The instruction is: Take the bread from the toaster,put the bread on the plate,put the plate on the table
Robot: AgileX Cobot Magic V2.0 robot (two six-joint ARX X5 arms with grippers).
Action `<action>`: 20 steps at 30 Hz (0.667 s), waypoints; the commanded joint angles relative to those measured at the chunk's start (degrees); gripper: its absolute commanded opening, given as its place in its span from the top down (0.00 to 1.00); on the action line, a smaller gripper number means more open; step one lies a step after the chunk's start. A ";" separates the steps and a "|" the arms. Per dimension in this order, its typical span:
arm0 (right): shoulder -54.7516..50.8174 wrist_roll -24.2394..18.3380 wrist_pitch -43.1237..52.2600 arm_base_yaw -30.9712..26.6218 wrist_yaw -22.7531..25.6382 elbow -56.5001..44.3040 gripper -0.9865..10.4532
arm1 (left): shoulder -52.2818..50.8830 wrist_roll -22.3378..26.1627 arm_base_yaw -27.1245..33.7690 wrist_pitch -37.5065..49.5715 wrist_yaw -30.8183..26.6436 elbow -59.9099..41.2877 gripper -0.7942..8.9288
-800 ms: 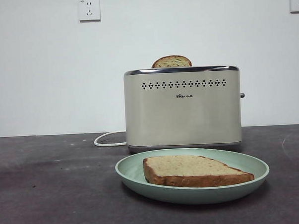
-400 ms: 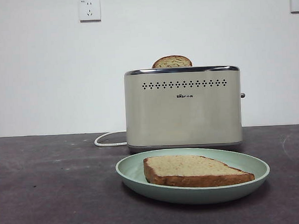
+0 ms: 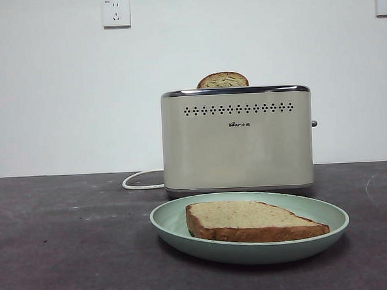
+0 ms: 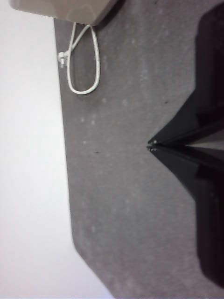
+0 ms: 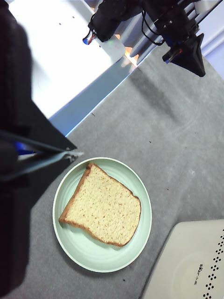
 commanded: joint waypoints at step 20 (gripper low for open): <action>-0.09 -0.28 0.33 0.11 0.15 0.07 0.91 | -0.15 -1.05 0.22 -2.27 0.00 -0.68 0.92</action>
